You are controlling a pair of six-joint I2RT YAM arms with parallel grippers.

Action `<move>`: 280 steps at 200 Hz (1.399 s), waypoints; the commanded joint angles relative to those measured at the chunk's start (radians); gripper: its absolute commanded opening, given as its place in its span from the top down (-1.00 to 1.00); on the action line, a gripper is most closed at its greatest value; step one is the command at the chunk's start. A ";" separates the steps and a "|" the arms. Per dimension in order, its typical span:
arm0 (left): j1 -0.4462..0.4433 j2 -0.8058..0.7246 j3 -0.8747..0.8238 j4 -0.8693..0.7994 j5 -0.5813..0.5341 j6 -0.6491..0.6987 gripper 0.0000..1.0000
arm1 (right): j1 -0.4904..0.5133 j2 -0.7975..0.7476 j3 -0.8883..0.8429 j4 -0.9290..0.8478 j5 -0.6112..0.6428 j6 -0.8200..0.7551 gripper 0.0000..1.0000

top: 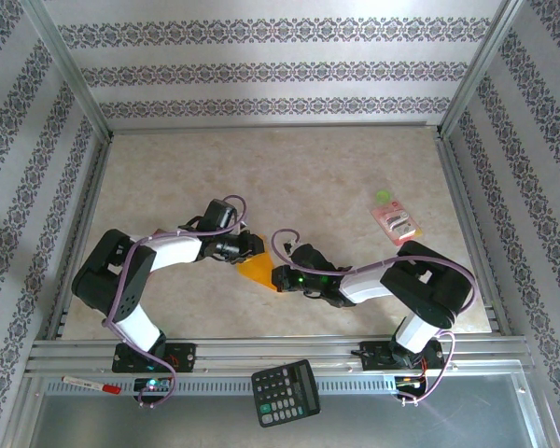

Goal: Fold a paper plane with a square sheet of paper (pick it up from the middle)
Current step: Fourth fold the wing at the center of the table.

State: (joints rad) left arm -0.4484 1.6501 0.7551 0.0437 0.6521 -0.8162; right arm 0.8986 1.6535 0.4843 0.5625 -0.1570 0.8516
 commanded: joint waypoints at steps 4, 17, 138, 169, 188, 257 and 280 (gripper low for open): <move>0.012 -0.040 -0.018 0.011 0.021 -0.010 0.49 | -0.026 -0.041 -0.011 -0.098 0.051 -0.079 0.99; 0.011 -0.059 -0.021 0.010 0.021 -0.014 0.49 | -0.037 -0.069 -0.002 -0.137 0.066 -0.113 1.00; -0.020 0.025 0.008 0.104 0.065 -0.075 0.47 | -0.025 -0.128 -0.016 -0.215 0.123 -0.250 0.99; -0.020 0.066 0.019 0.111 0.059 -0.063 0.47 | -0.014 -0.124 -0.019 -0.213 0.130 -0.245 0.99; -0.020 0.091 0.031 0.115 0.060 -0.055 0.47 | -0.011 -0.119 -0.025 -0.205 0.132 -0.242 0.98; -0.018 0.145 0.052 0.125 0.070 -0.044 0.46 | -0.007 -0.102 -0.031 -0.198 0.129 -0.237 0.98; -0.018 0.135 0.049 0.123 0.069 -0.045 0.46 | -0.007 -0.096 -0.031 -0.194 0.129 -0.231 0.98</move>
State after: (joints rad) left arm -0.4587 1.7798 0.7872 0.1307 0.7074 -0.8780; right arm 0.8806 1.5349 0.4709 0.3588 -0.0410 0.6212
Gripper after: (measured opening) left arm 0.269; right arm 0.045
